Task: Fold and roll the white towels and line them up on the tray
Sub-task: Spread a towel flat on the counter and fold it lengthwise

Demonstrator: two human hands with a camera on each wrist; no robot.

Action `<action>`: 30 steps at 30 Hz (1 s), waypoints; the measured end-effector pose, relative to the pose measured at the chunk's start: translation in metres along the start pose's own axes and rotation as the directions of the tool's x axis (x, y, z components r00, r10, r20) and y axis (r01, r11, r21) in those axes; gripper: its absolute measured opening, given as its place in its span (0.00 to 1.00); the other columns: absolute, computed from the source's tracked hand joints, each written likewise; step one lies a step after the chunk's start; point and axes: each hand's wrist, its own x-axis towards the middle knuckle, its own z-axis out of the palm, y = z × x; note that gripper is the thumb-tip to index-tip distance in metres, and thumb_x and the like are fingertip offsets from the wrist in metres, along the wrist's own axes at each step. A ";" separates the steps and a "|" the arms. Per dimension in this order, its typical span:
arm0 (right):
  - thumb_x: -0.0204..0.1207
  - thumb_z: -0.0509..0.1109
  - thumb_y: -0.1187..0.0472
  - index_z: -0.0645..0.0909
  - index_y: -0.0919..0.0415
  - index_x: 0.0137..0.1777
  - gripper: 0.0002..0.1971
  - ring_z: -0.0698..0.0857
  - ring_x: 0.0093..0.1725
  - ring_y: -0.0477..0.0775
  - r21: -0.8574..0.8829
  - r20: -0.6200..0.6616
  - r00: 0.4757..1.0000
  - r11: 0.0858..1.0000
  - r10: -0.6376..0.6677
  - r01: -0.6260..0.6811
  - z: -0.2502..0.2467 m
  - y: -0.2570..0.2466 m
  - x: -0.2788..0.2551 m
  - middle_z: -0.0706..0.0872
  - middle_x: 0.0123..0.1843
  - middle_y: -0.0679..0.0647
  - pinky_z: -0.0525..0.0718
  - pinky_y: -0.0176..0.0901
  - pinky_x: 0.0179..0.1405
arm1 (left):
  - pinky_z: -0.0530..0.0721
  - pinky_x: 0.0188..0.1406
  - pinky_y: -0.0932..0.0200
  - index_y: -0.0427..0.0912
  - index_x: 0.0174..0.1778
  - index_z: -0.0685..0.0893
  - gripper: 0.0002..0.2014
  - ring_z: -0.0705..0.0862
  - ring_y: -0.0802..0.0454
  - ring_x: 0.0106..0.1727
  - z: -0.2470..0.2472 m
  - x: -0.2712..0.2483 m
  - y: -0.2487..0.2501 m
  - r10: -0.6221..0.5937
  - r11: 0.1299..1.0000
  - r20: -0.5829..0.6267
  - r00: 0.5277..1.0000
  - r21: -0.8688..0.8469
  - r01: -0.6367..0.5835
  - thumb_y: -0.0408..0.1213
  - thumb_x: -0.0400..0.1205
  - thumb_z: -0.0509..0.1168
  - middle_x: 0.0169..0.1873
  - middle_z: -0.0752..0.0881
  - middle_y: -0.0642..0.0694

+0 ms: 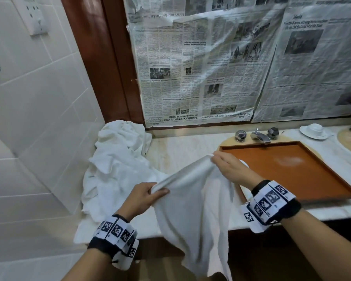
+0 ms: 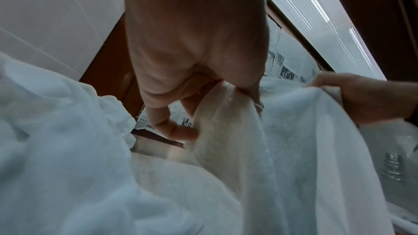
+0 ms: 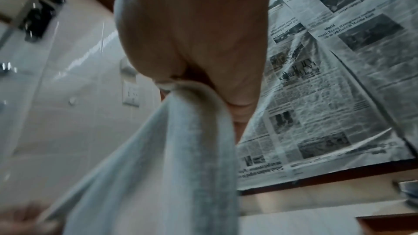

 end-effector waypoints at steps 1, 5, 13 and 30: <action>0.88 0.59 0.57 0.67 0.59 0.38 0.15 0.68 0.35 0.49 -0.067 0.023 1.000 0.998 0.005 -0.004 -0.002 0.003 -0.001 0.71 0.35 0.50 0.65 0.46 0.35 | 0.67 0.30 0.58 0.37 0.32 0.80 0.27 0.73 0.59 0.28 -0.005 0.000 0.002 0.017 1.000 -0.006 1.000 0.006 -0.017 0.60 0.79 0.71 0.23 0.75 0.49; 0.83 0.67 0.47 0.74 0.61 0.44 0.17 0.79 0.43 0.55 -0.356 0.092 0.995 0.934 0.023 0.011 -0.011 0.025 -0.005 0.82 0.42 0.54 0.73 0.53 0.44 | 0.66 0.30 0.59 0.38 0.31 0.80 0.25 0.73 0.60 0.29 -0.031 0.005 0.014 0.093 0.994 -0.046 0.995 0.060 -0.090 0.59 0.77 0.74 0.24 0.76 0.48; 0.82 0.72 0.56 0.79 0.68 0.46 0.13 0.76 0.31 0.40 -0.205 0.232 0.972 0.976 -0.025 0.074 -0.061 0.037 -0.004 0.81 0.35 0.53 0.74 0.34 0.32 | 0.76 0.35 0.60 0.50 0.36 0.90 0.12 0.84 0.57 0.36 -0.072 0.013 0.025 0.046 0.988 -0.019 0.999 0.150 -0.042 0.54 0.75 0.77 0.32 0.89 0.53; 0.86 0.67 0.58 0.84 0.60 0.51 0.06 0.85 0.27 0.64 0.053 -0.050 0.999 0.999 0.011 -0.009 -0.103 0.040 0.013 0.86 0.30 0.68 0.80 0.44 0.23 | 0.75 0.29 0.72 0.48 0.39 0.91 0.05 0.83 0.57 0.25 -0.101 0.042 0.046 0.100 0.987 -0.321 0.942 0.153 -0.052 0.42 0.79 0.75 0.26 0.86 0.57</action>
